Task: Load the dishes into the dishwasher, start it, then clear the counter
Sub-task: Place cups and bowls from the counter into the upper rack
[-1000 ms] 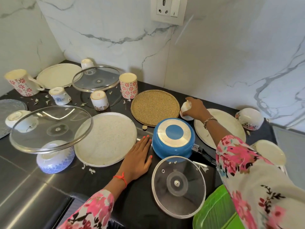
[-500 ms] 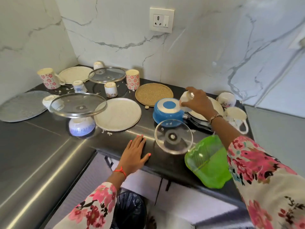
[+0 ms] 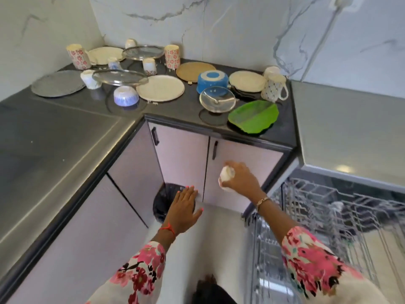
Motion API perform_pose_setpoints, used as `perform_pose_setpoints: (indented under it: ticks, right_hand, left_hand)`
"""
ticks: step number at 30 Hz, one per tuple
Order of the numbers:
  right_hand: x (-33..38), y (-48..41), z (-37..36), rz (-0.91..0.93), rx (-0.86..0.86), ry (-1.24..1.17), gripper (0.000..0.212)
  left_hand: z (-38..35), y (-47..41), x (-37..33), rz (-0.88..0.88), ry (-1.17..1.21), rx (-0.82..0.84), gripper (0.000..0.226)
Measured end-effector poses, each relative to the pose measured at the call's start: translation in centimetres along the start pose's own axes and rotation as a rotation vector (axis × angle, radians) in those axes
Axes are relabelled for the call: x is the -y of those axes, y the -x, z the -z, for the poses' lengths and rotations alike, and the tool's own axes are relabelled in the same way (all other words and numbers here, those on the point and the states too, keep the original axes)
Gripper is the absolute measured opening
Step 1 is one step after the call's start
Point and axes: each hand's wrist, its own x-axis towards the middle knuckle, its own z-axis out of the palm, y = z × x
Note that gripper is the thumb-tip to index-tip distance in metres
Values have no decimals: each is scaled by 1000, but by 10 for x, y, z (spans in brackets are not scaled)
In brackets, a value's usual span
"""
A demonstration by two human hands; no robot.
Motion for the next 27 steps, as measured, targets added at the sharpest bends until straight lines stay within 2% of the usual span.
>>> perform_pose_setpoints:
  ticks: [5,8,14,18,20,23,27]
  right_hand:
    - [-62,93,-48,-89,120,95,80]
    - [-102,144,-60,-154,121,68,87]
    - [-198,241,-47,-281,82,-6,80]
    - [-260,296,-23,-300,61,53,71]
    - [-287,319,-10,-297,45,19,75]
    - [-317,343,9,-313,22,4,76]
    - [-348,353,29,-350,-32,-14,79]
  left_hand:
    - [-46,70,-37,2,9,105,96]
    - [-73,101,-66,-24,9,150,93]
    - [-127,138,-149,-45,-30,262,96]
    - [-161,156,-213,-88,-20,283,81]
    - [-176,163,-243,-102,-19,300,73]
    - [-186,169,-280,-163,-29,305,74]
    - [-197,160,-307,-193,-35,369,54]
